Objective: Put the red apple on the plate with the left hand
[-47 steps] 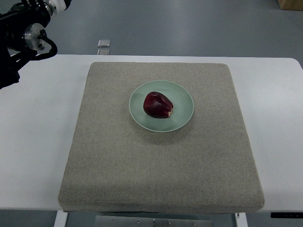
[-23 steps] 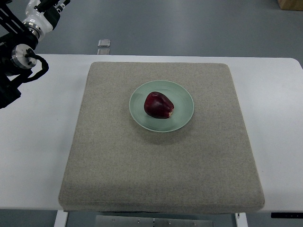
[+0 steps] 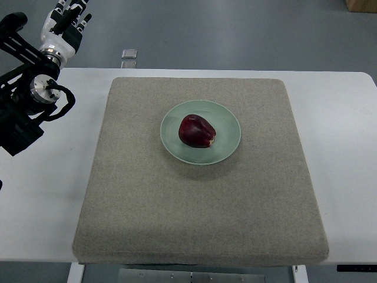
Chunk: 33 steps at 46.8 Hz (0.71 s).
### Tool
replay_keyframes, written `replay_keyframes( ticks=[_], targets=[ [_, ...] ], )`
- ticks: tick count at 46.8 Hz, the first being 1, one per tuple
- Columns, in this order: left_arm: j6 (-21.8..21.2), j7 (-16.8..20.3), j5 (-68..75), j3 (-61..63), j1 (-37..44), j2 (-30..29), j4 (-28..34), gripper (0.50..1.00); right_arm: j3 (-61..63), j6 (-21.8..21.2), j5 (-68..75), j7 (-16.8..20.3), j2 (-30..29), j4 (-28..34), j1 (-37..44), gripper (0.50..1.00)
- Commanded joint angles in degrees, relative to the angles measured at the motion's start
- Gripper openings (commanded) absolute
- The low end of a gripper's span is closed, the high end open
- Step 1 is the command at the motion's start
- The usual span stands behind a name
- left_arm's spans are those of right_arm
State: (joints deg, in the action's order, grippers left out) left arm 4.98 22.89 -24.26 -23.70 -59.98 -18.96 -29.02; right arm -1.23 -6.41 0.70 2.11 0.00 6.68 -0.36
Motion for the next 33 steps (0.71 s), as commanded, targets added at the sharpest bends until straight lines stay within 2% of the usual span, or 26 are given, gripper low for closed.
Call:
replay_keyframes(
  ticks=[1,33],
  targets=[
    [0.6,0.1,-0.1,-0.2,0.7,0.1,0.4,1.000,0.0,0.0,0.0,0.0,0.0,0.0,0.0,0.930],
    [1.9,0.0,0.8,-3.4,1.4,1.6,1.8,1.000,0.0,0.0,0.0,0.0,0.0,0.0,0.0,0.930]
  ],
)
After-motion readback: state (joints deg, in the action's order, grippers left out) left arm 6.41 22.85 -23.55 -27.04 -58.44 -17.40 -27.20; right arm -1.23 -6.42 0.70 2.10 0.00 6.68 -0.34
